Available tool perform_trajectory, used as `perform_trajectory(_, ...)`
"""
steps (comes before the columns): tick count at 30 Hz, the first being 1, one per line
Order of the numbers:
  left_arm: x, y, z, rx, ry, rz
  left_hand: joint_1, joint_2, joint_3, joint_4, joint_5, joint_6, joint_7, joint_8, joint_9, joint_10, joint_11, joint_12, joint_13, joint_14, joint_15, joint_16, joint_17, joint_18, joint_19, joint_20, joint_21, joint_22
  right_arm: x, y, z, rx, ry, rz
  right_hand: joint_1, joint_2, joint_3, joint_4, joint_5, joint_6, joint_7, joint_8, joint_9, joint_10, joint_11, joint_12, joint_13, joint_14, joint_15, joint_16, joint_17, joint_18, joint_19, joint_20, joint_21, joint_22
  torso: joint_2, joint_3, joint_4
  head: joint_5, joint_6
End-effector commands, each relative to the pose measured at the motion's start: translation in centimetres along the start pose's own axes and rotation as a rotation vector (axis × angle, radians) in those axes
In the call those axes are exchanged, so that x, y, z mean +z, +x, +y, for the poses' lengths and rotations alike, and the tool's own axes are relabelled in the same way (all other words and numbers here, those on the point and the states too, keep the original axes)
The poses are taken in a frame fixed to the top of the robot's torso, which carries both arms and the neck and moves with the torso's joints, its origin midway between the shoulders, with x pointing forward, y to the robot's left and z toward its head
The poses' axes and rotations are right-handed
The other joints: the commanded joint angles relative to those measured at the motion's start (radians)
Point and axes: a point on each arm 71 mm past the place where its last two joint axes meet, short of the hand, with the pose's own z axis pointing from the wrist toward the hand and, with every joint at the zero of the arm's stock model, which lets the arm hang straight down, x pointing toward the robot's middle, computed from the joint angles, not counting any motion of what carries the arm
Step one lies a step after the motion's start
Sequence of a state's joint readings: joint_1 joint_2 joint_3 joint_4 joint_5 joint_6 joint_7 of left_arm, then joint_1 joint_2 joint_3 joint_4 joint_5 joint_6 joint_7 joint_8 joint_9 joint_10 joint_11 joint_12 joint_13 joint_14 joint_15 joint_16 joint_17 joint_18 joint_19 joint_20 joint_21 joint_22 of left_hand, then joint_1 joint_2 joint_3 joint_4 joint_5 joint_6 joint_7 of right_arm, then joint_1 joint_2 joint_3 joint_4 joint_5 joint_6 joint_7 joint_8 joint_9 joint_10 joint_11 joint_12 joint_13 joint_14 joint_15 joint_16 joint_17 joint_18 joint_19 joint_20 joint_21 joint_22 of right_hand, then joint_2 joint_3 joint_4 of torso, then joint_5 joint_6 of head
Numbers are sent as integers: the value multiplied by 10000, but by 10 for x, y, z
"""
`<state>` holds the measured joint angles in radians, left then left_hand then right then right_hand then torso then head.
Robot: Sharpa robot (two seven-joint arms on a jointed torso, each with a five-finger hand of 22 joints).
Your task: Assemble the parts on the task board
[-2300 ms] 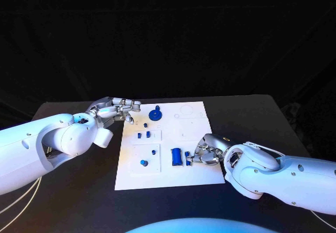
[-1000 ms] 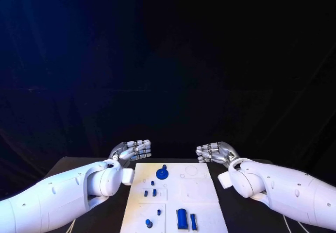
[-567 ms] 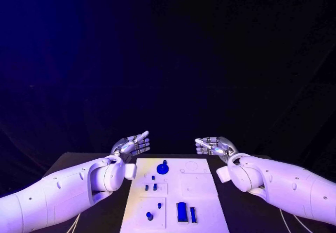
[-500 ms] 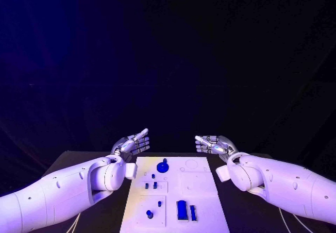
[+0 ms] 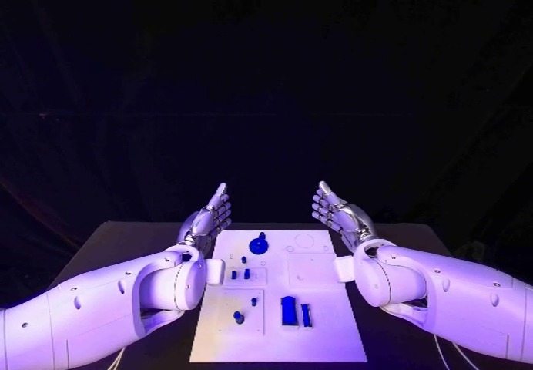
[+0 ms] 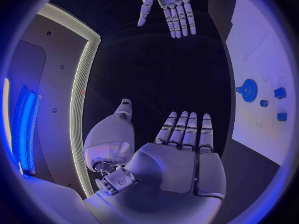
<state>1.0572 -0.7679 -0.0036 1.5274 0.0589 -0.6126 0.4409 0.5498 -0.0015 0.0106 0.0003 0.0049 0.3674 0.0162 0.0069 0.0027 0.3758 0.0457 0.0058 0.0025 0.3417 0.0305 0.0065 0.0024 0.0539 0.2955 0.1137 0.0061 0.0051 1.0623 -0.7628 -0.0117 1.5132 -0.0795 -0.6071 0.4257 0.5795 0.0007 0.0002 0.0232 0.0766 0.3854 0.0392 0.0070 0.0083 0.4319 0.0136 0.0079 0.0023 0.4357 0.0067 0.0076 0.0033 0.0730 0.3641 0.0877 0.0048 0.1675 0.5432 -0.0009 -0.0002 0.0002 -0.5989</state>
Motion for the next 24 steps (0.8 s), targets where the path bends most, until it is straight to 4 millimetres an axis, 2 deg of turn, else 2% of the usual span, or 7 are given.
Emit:
perform_trajectory(1, -6, -2, -9, 902, 1044, -869, -1697, 15, -106, -3, -49, -1131, -162, -69, -27, -1156, -457, -58, -25, -1055, -305, -65, -24, -539, -915, -346, -61, -51, -7, -4, 5, 15, -393, -1312, -1790, -7, -2, -232, -766, -1190, -392, -70, -83, -1335, -136, -79, -23, -1346, -67, -76, -33, -730, -1120, -877, -48, -518, 10, 9, 2, -2, -11)
perform_trajectory(3, -8, -1, -9, 958, 1103, -918, -2083, 15, -106, -3, -49, -1389, -162, -69, -27, -1423, -457, -58, -25, -1297, -305, -65, -24, -539, -1123, -426, -61, -51, -10, -3, 6, 62, -409, -1399, -2195, -7, -2, -232, -766, -1460, -392, -70, -83, -1636, -136, -79, -23, -1652, -67, -76, -33, -730, -1369, -877, -48, -635, 10, 9, 2, -2, -11)
perform_trajectory(4, -9, 0, -9, 967, 1112, -926, -2216, 15, -106, -3, -49, -1479, -162, -69, -27, -1513, -457, -58, -25, -1377, -305, -65, -24, -539, -1193, -1137, -61, -51, -10, -3, 6, 70, -412, -1415, -2337, -7, -2, -232, -766, -1556, -392, -70, -83, -1740, -136, -79, -23, -1755, -67, -76, -33, -730, -1464, -877, -48, -676, 10, 9, 2, -2, -11)
perform_trajectory(12, -9, 0, -9, 968, 1114, -927, -3125, 15, -106, -3, -49, -2086, -162, -69, -27, -2133, -457, -58, -25, -1946, -305, -65, -24, -539, -1677, -1137, -61, -51, -11, -3, 7, 73, -413, -1421, -3294, -7, -2, -232, -766, -2193, -392, -70, -83, -2453, -136, -79, -23, -2477, -67, -76, -33, -730, -2067, -877, -48, -953, 10, 9, 2, -2, -11)
perform_trajectory(13, -9, 0, -9, 968, 1114, -927, -3224, 15, -106, -3, -49, -2151, -162, -69, -27, -2203, -457, -58, -25, -2006, -305, -65, -24, -539, -1719, -1137, -61, -51, -11, -3, 7, 73, -413, -1421, -3395, -7, -2, -232, -766, -2263, -392, -70, -83, -2534, -136, -79, -23, -2554, -67, -76, -33, -730, -2130, -877, -48, -1675, 10, 9, 2, -2, -11)
perform_trajectory(24, -9, 0, -9, 968, 1114, -927, -4022, 15, -106, -3, -49, -2674, -162, -69, -27, -2749, -457, -58, -25, -2496, -305, -65, -24, -539, -2135, -1137, -61, -51, -11, -3, 7, 73, -413, -1421, -4236, -7, -2, -232, -766, -2823, -392, -70, -83, -3161, -136, -79, -23, -3190, -67, -76, -33, -730, -2664, -877, -48, -1675, 10, 9, 2, -2, -11)
